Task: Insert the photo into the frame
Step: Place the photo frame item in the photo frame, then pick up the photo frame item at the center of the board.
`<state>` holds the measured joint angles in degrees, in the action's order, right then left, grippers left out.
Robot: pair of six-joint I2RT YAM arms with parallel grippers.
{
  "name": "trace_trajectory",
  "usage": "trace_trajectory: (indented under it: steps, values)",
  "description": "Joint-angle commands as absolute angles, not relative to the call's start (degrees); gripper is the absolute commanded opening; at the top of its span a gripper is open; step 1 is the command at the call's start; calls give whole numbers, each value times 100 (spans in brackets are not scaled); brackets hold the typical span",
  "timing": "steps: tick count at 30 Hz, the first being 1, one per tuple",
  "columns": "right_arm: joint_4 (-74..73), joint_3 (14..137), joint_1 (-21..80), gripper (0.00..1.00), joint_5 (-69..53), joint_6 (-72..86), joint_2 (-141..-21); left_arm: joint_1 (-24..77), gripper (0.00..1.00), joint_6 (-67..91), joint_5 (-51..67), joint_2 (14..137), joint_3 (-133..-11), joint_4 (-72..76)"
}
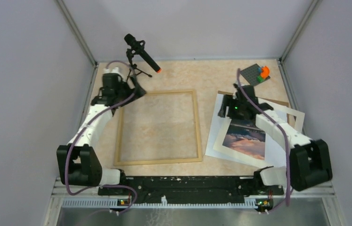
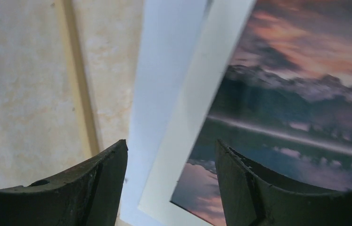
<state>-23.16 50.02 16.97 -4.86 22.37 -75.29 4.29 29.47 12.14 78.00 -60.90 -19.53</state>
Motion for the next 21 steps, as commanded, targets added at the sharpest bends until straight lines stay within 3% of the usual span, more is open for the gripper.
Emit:
trace_trajectory:
  steps: [1, 5, 11, 17, 21]
  values:
    - [-2710, 4390, 894, 67, -386, 2837, -6921, 2078, 93, 3123, 2836, 8420, -6125, -644]
    - [-2650, 3844, 156, 67, -201, 3473, -6622, 3431, 92, 3375, 3231, 9618, -6805, -357]
    - [-2091, 2963, -682, 67, 107, 3841, -6160, 4708, 89, 3603, 3528, 11002, -7652, -53]
    - [-1926, 2610, -736, 67, 196, 3960, -6096, 5222, 87, 3430, 3063, 11599, -8227, -566]
    - [-1771, 2461, -747, 66, 23, 4016, -6091, 5247, 87, 3524, 2126, 11624, -8230, -1050]
